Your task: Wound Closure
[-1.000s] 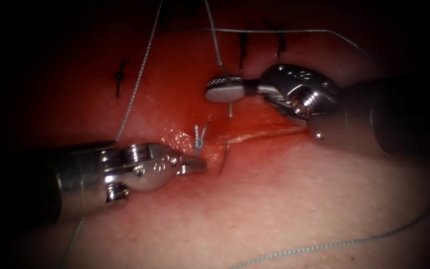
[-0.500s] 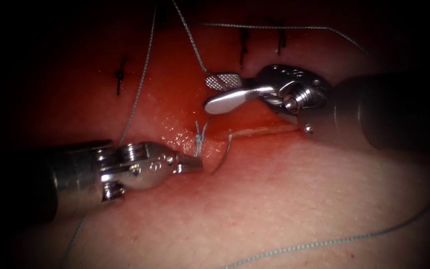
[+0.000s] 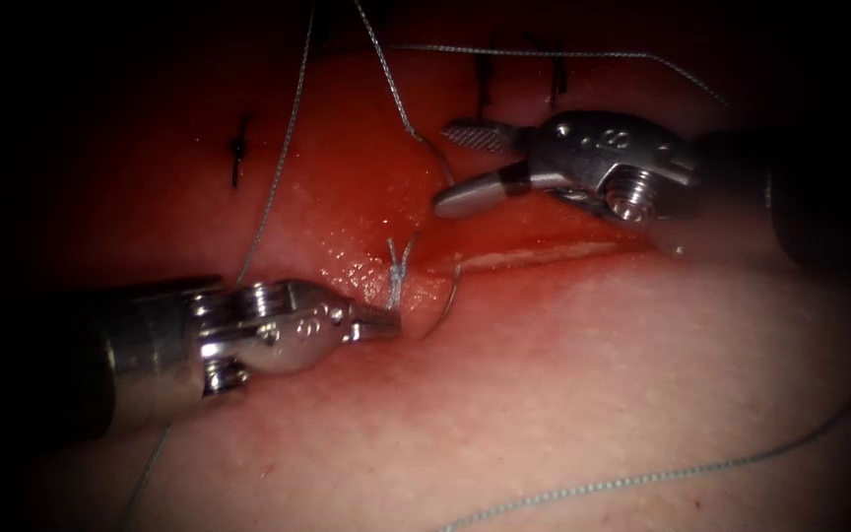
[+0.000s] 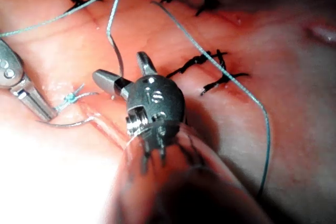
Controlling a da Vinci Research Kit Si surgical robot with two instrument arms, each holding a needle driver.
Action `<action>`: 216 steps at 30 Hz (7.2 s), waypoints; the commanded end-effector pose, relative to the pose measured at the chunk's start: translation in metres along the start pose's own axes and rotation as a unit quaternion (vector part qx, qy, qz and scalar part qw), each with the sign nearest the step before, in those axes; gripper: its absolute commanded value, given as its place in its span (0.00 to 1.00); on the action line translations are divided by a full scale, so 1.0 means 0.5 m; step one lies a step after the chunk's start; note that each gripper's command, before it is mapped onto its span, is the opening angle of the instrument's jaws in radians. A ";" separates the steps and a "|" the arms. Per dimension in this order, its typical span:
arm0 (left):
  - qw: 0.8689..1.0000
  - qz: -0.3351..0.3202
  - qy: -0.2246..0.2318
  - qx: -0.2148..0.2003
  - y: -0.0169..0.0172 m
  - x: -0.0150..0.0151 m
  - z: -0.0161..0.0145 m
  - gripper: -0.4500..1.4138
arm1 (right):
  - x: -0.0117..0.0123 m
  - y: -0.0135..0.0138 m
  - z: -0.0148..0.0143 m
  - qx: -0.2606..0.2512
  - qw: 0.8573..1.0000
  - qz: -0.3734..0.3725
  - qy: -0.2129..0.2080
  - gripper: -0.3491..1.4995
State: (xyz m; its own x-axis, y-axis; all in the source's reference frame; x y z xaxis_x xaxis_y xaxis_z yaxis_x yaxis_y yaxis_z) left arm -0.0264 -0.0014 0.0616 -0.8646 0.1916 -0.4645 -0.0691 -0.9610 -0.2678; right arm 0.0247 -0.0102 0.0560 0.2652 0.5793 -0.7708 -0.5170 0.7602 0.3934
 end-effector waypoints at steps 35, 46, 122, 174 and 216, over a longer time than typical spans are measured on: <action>1.000 0.005 0.002 0.000 -0.0006 0.0008 0.0004 0.06 | -0.0038 -0.0086 0.0017 0.032 0.934 0.346 -0.082 0.00; 1.000 0.014 0.017 0.006 -0.0014 0.0014 -0.0012 0.06 | -0.0031 -0.0122 -0.0006 0.097 0.923 0.363 -0.084 0.18; 0.916 -0.036 0.383 -0.111 -0.0067 0.0196 -0.0305 0.00 | -0.0043 0.0087 -0.0102 0.150 0.968 0.199 -0.020 0.22; 0.900 0.229 0.222 0.297 -0.0002 0.0249 -0.0105 0.00 | 0.0057 -0.0037 -0.0095 0.123 0.883 0.449 -0.057 0.74; 0.985 0.078 0.154 0.006 -0.0134 0.0123 -0.0062 0.00 | 0.0099 0.0030 -0.0097 0.038 0.953 0.294 0.062 0.00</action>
State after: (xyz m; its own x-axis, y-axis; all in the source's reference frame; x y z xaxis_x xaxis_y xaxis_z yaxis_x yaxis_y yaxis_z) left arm -0.0291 0.0065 0.0581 -0.6821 0.0934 -0.7253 0.0528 -0.9829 -0.1763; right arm 0.0203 -0.0078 0.0498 -0.1478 0.8717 -0.4673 -0.4876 0.3468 0.8012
